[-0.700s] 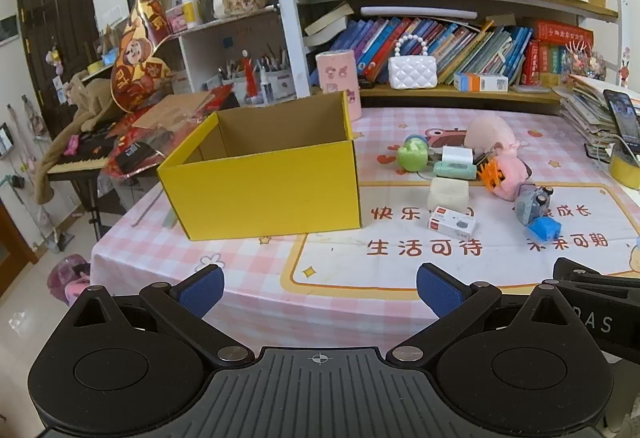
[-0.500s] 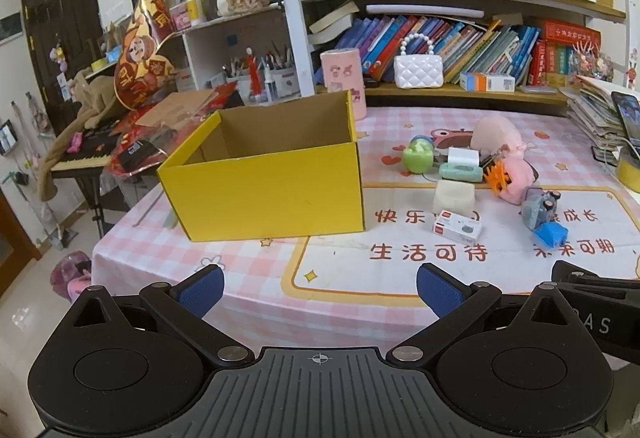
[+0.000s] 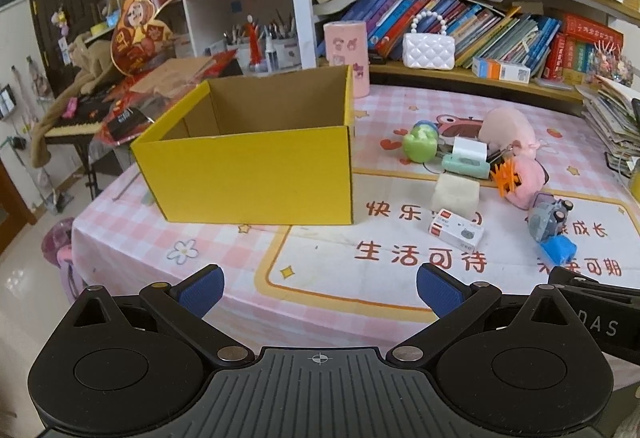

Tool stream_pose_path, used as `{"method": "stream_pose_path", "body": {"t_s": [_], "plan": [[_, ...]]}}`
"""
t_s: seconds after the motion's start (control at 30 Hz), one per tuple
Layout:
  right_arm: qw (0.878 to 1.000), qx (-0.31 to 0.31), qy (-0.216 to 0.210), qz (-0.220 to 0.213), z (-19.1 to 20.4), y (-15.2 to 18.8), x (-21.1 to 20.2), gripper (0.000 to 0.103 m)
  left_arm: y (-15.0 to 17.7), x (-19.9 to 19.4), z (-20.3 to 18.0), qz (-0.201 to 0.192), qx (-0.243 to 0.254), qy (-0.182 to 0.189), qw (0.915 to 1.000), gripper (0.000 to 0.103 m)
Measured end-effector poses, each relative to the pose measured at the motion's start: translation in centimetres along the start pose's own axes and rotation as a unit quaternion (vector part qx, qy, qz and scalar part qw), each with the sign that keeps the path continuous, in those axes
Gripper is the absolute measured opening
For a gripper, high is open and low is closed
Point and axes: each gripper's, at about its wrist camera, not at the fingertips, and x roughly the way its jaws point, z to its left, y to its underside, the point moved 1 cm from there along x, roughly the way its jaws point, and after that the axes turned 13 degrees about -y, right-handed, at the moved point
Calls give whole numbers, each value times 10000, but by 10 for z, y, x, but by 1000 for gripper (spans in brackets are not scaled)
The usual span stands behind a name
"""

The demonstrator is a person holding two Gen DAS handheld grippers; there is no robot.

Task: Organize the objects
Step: 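Reach the left tool toward the white card box while the right tool reaches the blue toy piece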

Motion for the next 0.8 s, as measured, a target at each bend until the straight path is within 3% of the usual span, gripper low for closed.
{"method": "stream_pose_path", "body": {"t_s": [0.4,0.63,0.8], "plan": [[9984,-420,-361,135,-34,-13,39,103,-13,24,-30,435,-251,-80,9987,103],[9965,-187,-753,307,-57,-23,66,103,-17,32,-42,612,-434,-3,9972,103],[9942,-491,-752,594,-62,-29,89,93,-24,32,-45,521,-595,-81,9968,103]]}}
